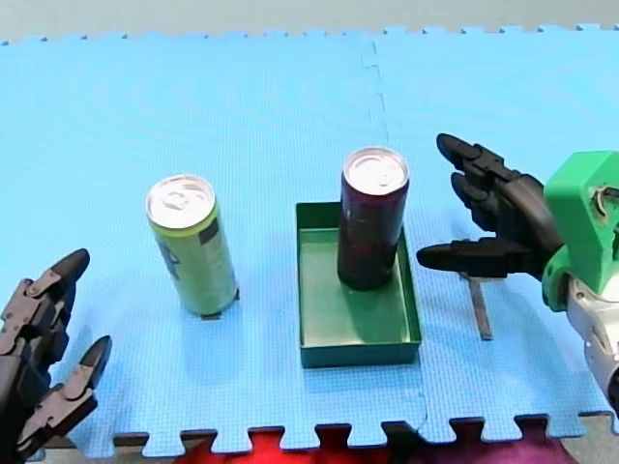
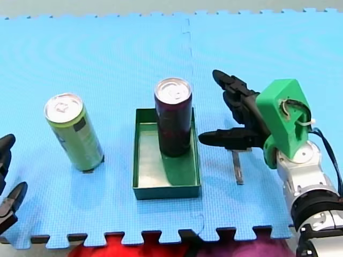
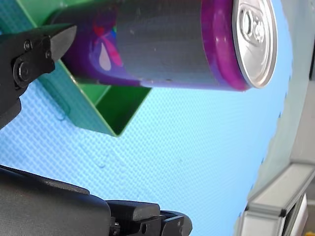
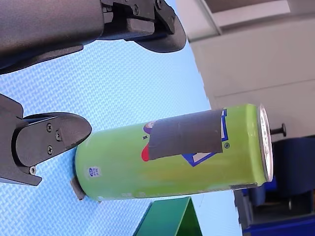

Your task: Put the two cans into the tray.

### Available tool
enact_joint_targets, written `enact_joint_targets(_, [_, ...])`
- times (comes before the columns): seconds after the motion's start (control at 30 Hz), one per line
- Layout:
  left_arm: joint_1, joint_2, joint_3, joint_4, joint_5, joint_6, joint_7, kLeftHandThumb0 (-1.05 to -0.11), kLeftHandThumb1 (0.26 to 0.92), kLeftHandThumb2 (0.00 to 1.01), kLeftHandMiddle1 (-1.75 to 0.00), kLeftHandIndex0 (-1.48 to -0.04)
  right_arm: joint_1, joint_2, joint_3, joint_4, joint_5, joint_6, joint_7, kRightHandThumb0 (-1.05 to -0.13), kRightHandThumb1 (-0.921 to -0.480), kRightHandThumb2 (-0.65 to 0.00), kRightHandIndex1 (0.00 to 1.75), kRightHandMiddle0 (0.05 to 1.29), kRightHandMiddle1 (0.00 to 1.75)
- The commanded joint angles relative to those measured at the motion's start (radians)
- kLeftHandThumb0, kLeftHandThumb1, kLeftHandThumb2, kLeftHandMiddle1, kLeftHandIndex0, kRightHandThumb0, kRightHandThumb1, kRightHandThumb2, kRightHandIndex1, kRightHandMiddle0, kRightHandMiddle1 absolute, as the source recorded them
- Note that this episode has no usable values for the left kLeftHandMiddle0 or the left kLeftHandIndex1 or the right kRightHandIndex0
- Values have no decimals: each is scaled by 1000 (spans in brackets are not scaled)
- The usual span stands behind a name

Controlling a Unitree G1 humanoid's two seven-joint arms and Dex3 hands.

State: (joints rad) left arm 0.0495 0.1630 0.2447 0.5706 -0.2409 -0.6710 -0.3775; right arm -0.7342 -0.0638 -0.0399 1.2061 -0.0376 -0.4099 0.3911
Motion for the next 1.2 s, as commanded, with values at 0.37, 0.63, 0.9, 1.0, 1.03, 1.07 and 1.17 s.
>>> enact_joint_targets(0.37, [-1, 9, 6, 4, -6, -5, -1, -1048, 921, 570, -1, -97, 43, -58, -74, 7, 78, -49, 80, -615, -631, -1, 65, 423, 55])
enact_joint_targets(0.63, [-2, 6, 7, 3, -7, -4, 3, -1048, 921, 568, -1, -101, 94, -45, -108, -3, 83, -119, -76, -518, -706, -1, 1686, 676, 1318])
enact_joint_targets(0.9, [-6, 9, 10, 2, -6, 3, 7, -1048, 921, 564, -1, -104, 146, -58, -117, -22, 79, -166, -134, -192, -732, -10, 1746, 546, 1735])
enact_joint_targets(1.0, [-12, 11, 11, 9, -6, 3, 7, -1048, 921, 562, 0, -104, 159, -60, -112, -28, 74, -173, -134, -168, -740, -13, 1746, 565, 1745])
enact_joint_targets(1.03, [-14, 12, 12, 12, -6, 3, 7, -1048, 921, 561, 0, -104, 163, -60, -110, -30, 72, -175, -135, -165, -742, -14, 1746, 571, 1746])
enact_joint_targets(1.07, [-17, 12, 12, 16, -7, 2, 6, -1048, 921, 560, 0, -104, 168, -58, -109, -31, 71, -177, -136, -163, -745, -15, 1746, 576, 1746])
enact_joint_targets(1.17, [-27, 15, 14, 32, -8, 0, 3, -1048, 921, 558, 0, -105, 181, -52, -106, -35, 71, -180, -138, -165, -752, -18, 1746, 579, 1746])
